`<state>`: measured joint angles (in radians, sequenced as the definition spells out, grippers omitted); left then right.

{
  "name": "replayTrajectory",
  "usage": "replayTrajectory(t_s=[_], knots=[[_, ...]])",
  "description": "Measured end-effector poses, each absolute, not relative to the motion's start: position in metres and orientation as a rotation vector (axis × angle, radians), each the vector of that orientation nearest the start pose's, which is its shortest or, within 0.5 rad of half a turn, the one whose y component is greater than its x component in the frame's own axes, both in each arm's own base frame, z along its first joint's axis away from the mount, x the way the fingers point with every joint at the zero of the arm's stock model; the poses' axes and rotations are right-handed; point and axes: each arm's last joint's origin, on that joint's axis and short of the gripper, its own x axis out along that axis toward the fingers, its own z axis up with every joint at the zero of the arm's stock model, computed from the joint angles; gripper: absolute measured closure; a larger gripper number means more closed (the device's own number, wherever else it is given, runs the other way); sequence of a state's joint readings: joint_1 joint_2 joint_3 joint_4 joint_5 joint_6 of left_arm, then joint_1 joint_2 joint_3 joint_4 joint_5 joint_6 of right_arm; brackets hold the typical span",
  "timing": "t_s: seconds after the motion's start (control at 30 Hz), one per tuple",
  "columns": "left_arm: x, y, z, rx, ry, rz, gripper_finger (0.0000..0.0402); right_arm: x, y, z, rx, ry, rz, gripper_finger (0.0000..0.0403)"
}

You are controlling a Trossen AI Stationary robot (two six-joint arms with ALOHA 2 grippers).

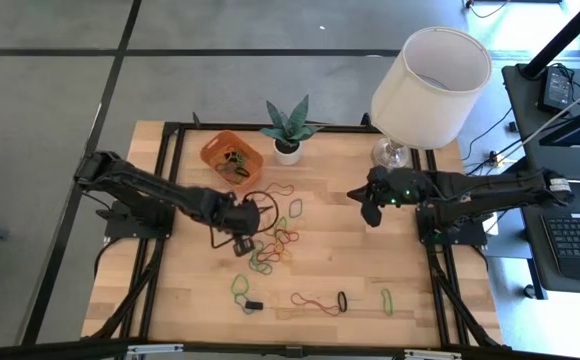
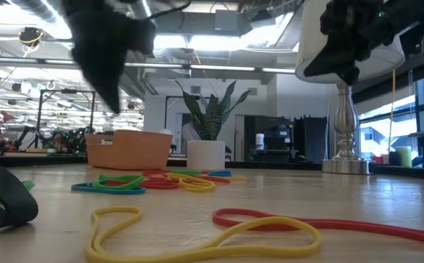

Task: Pick and place rubber bands into bin
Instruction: Put the black rubber band into the orange bin

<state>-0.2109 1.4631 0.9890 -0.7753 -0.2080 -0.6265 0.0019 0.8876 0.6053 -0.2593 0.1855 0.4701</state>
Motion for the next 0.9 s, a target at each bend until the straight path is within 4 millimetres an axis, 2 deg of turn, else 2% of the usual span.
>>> replayTrajectory(t_s=[0.1,0.2,0.37,0.53,0.7,0.9], knots=[[0.252,-0.05,0.202,-0.277,1.187,0.365,0.04,0.197,0.008,0.256,0.39,0.524,-0.345,0.0401],[0.242,-0.049,0.198,-0.284,1.153,0.317,0.04,0.211,0.022,0.261,0.415,0.603,-0.361,0.0401],[0.22,-0.044,0.199,-0.278,1.111,0.283,0.04,0.241,0.053,0.262,0.477,0.833,-0.427,0.0402],[0.198,-0.039,0.202,-0.234,1.072,0.232,0.04,0.267,0.091,0.257,0.504,1.06,-0.568,0.0402],[0.185,-0.036,0.207,-0.199,1.029,0.192,0.04,0.278,0.137,0.25,0.639,1.185,-0.664,0.0398],[0.181,-0.036,0.21,-0.134,1.015,0.142,0.04,0.277,0.181,0.227,0.846,1.2,-0.802,0.0369]])
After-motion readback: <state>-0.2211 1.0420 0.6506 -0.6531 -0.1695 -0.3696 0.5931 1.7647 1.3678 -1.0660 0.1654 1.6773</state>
